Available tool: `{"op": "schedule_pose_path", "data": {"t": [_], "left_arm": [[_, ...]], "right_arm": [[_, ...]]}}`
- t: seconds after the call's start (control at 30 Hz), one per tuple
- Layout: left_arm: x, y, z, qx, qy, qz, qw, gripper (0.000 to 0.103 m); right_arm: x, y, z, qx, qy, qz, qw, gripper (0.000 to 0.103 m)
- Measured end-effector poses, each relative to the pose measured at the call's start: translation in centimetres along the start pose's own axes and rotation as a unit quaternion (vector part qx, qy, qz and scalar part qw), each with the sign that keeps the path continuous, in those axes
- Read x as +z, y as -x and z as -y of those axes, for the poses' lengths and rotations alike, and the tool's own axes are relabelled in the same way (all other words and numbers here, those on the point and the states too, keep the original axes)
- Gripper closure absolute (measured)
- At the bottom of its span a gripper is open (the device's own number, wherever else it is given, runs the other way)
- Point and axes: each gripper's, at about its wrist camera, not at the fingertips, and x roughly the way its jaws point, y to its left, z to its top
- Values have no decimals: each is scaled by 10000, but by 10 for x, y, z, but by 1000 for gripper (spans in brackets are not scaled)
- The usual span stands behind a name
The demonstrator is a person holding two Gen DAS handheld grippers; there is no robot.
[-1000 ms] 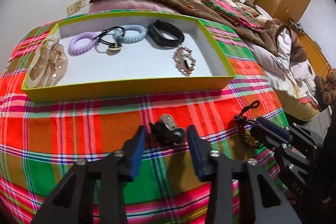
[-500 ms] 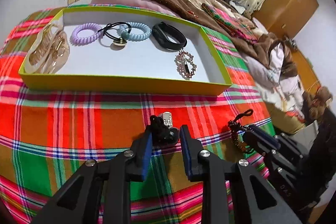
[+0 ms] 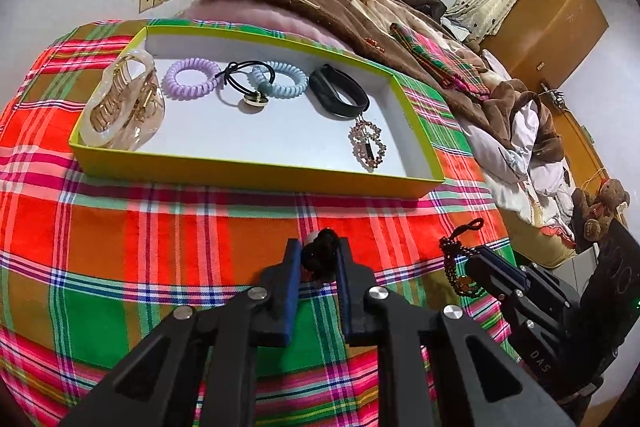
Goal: Organize jewelry
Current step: 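Close the left gripper on the black charm and lift it, then lower the charm into the box with the left gripper while the right drops the bracelet in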
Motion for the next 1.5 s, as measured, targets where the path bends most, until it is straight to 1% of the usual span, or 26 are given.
{"op": "schedule_pose_path", "data": {"t": [0.33,0.8,0.97,1.2,1.37,1.5], "left_arm": [[6,13,-10,-200,175,136,9996,87],[28,33,-21,-151,203,393,9989,87],[39,37,-22,-141,178,468,9986,87],[49,39,-29,-43,153,528,9985,86],[59,37,-32,158,102,585,9981,86],[66,32,-31,290,15,629,9976,87]], "right_arm": [[7,8,-4,-14,-2,121,9999,91],[37,10,-10,-59,31,330,9994,91],[50,4,-11,-117,28,353,9993,91],[66,-2,-12,-168,12,436,9989,91],[81,-12,-10,-261,37,444,9987,91],[93,-26,-2,-274,-156,403,9987,91]]}}
